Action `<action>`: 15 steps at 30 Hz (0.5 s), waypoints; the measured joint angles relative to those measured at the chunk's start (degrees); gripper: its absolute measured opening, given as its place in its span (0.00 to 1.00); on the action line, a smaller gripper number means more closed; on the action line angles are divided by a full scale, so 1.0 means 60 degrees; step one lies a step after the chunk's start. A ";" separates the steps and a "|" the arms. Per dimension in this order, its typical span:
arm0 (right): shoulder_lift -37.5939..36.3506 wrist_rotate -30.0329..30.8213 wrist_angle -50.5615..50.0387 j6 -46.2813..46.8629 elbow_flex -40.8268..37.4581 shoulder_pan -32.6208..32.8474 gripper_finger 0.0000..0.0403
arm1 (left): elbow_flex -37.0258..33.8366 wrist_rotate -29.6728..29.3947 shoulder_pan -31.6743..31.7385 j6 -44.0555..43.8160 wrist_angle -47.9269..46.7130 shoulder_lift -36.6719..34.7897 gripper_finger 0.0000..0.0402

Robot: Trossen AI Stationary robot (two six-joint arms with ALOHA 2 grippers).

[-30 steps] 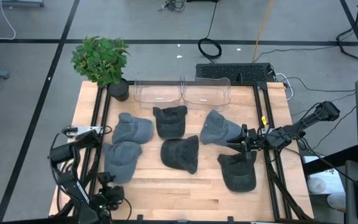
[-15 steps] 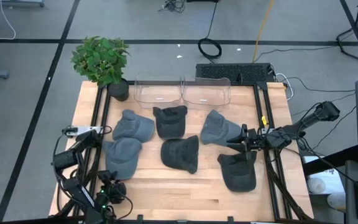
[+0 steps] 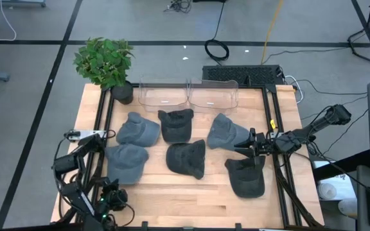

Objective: Pick & Place hat
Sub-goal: Put the bottom left blue cap into the right transparent bin

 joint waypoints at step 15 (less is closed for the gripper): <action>-0.0002 0.0004 -0.0015 0.0000 0.0001 0.0002 0.22 | 0.1762 -0.1170 -0.0055 -0.1020 0.0218 -0.2152 0.03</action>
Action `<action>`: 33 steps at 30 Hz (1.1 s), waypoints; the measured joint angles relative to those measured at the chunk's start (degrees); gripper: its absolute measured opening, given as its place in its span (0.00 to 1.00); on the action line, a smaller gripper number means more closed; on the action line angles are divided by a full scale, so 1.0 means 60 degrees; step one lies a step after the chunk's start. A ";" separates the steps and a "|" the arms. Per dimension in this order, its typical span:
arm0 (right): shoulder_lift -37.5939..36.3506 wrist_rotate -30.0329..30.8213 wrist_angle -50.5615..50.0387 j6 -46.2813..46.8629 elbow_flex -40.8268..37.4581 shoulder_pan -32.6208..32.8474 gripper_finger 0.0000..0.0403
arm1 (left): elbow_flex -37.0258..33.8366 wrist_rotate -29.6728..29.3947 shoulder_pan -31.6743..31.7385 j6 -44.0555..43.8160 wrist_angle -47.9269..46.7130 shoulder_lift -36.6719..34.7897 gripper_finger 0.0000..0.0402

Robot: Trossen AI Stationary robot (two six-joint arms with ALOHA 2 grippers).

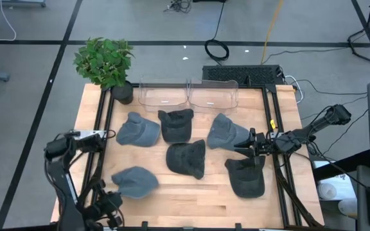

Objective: Pick & Place hat
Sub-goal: Put the bottom left blue cap into the right transparent bin

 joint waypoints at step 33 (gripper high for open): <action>0.0003 -0.0001 0.0010 0.0000 0.0001 0.0000 0.22 | 0.0677 -0.3597 0.3410 0.4031 0.0159 -0.2697 0.03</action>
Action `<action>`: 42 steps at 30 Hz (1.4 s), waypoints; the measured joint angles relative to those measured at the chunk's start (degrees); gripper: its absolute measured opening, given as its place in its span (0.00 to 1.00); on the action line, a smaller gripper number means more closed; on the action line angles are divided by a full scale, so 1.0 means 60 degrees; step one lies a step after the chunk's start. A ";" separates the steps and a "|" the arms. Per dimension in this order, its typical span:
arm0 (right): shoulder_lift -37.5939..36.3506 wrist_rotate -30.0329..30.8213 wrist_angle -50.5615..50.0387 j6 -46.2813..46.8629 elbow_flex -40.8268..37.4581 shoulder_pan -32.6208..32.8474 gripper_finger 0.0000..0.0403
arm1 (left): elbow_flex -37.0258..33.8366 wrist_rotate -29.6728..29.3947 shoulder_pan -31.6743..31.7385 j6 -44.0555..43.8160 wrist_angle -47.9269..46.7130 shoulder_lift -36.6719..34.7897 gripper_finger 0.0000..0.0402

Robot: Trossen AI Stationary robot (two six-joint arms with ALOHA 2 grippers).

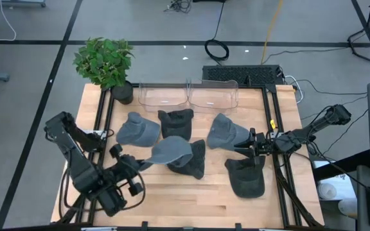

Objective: Pick & Place hat
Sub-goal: Put the bottom left blue cap into the right transparent bin

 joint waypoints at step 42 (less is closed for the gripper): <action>0.0000 -0.0007 0.0959 0.1002 -0.0001 -0.0001 0.22 | 0.1022 0.0326 0.1727 1.2827 0.3470 -0.0034 0.03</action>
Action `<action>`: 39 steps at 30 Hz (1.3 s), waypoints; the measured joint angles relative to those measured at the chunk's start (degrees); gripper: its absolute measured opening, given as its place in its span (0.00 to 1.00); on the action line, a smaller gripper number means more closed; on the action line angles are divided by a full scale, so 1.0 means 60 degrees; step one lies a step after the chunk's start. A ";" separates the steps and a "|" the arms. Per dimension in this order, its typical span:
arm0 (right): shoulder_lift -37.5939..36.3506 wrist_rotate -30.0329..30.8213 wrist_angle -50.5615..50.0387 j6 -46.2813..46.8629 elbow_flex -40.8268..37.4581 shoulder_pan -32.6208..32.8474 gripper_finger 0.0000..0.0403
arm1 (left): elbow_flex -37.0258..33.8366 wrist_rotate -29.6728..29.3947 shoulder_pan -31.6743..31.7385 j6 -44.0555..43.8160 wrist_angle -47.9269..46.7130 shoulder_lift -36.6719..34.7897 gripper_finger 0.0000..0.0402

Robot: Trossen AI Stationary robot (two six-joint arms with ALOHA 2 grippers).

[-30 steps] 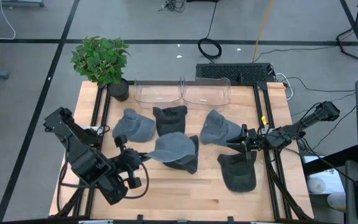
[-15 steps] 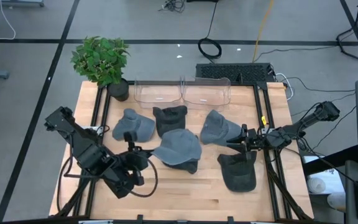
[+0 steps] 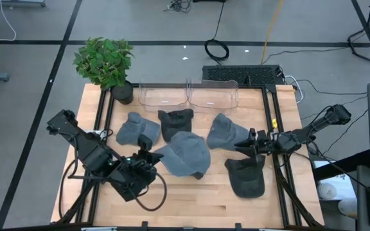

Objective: Pick & Place hat
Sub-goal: Put the bottom left blue cap into the right transparent bin

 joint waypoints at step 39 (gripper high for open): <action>0.0006 0.2716 0.4987 0.1612 0.0442 -0.0002 0.28 | -0.0007 -0.0593 0.1643 0.8901 0.2247 -0.0627 0.03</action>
